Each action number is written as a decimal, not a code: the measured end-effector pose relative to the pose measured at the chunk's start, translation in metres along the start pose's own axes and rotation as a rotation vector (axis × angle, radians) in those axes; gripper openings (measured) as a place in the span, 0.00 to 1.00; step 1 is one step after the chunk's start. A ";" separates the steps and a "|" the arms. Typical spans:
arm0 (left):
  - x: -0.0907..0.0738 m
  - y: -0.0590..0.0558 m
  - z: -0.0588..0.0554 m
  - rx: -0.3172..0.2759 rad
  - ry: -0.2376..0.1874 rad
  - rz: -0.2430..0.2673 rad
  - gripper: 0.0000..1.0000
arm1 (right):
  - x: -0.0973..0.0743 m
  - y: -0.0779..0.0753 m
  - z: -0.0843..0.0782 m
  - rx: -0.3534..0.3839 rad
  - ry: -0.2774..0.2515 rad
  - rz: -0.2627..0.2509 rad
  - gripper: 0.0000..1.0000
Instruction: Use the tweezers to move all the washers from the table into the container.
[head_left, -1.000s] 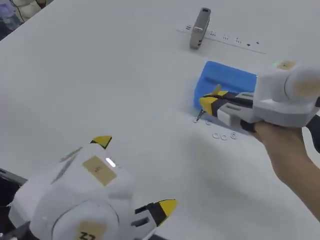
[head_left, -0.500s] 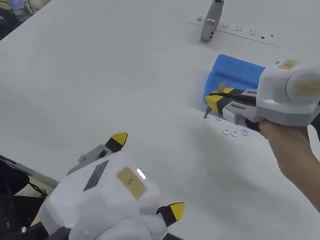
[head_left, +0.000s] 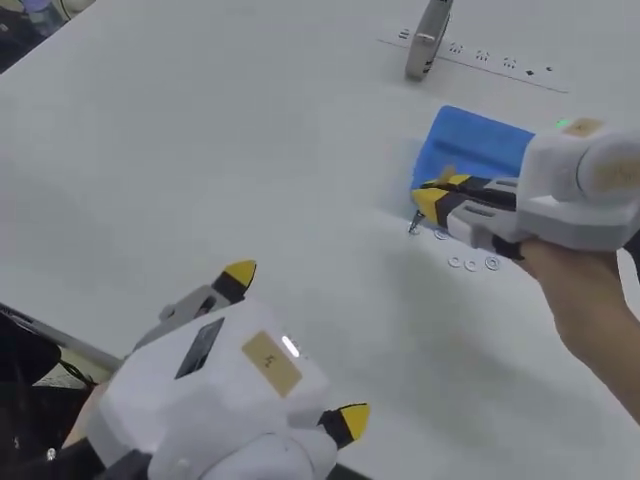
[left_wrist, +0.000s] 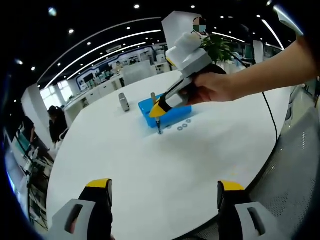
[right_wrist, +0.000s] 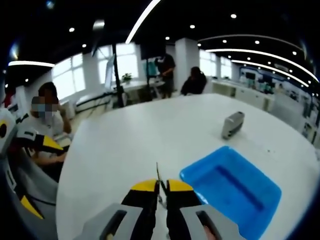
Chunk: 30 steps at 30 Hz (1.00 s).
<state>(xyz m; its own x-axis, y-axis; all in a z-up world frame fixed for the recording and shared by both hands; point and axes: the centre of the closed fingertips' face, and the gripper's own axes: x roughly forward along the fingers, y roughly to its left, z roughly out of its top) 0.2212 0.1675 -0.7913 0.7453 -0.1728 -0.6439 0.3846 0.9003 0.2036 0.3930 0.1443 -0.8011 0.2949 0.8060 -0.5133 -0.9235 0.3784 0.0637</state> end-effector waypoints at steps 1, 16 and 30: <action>0.000 0.000 0.000 -0.001 -0.001 0.001 0.89 | 0.000 -0.001 0.000 0.003 0.002 -0.001 0.02; 0.000 0.001 -0.002 0.002 0.010 0.009 0.89 | 0.000 -0.001 0.000 -0.009 0.008 -0.006 0.02; 0.000 0.002 -0.002 0.006 0.011 0.013 0.88 | -0.001 0.000 0.002 0.024 0.006 0.003 0.02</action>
<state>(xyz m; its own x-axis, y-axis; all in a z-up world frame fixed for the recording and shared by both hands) 0.2211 0.1697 -0.7925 0.7446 -0.1566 -0.6489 0.3779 0.9002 0.2163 0.3930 0.1441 -0.7989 0.2909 0.8044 -0.5180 -0.9181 0.3870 0.0855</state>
